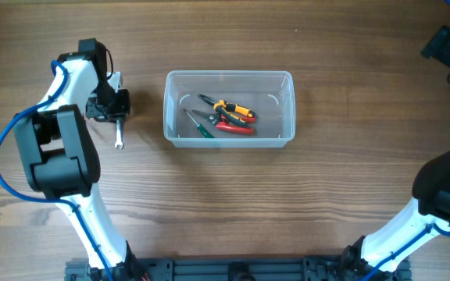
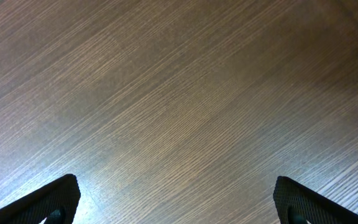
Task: Pack container
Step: 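Lower the left gripper and grasp the socket wrench at its socket end, then lift the socket wrench and carry it over the container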
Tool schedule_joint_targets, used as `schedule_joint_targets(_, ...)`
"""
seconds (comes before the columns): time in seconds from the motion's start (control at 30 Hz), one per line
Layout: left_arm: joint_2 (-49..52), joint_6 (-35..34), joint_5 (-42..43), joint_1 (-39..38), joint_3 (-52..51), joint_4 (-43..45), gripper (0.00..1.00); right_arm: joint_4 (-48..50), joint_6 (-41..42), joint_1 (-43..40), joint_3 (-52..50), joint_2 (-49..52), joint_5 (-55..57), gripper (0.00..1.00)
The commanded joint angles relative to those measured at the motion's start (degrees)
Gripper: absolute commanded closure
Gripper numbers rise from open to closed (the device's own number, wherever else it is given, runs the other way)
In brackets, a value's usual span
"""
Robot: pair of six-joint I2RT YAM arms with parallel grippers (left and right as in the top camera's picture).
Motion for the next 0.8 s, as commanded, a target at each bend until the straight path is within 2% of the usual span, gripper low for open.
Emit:
schedule_joint_targets(0.0,0.31,0.22,0.13,-0.26,0.48,-0.17,0.82,0.13,-0.15,0.28,-0.07,0.15,-0.44,0.00)
schedule_joint_targets(0.33,0.31,0.22,0.11,-0.26,0.48,-0.17,0.91,0.13,-0.15,0.28,-0.07,0.15,-0.44,0.00)
schedule_joint_targets(0.43,0.31,0.22,0.11,-0.26,0.48,-0.15,0.96,0.13,-0.13,0.28,-0.07,0.15,-0.44,0.00)
schedule_joint_targets(0.77,-1.66,-1.27,0.11,-0.26,0.59,-0.17,0.96,0.13,-0.15,0.28,-0.07,0.15,-0.44,0.00)
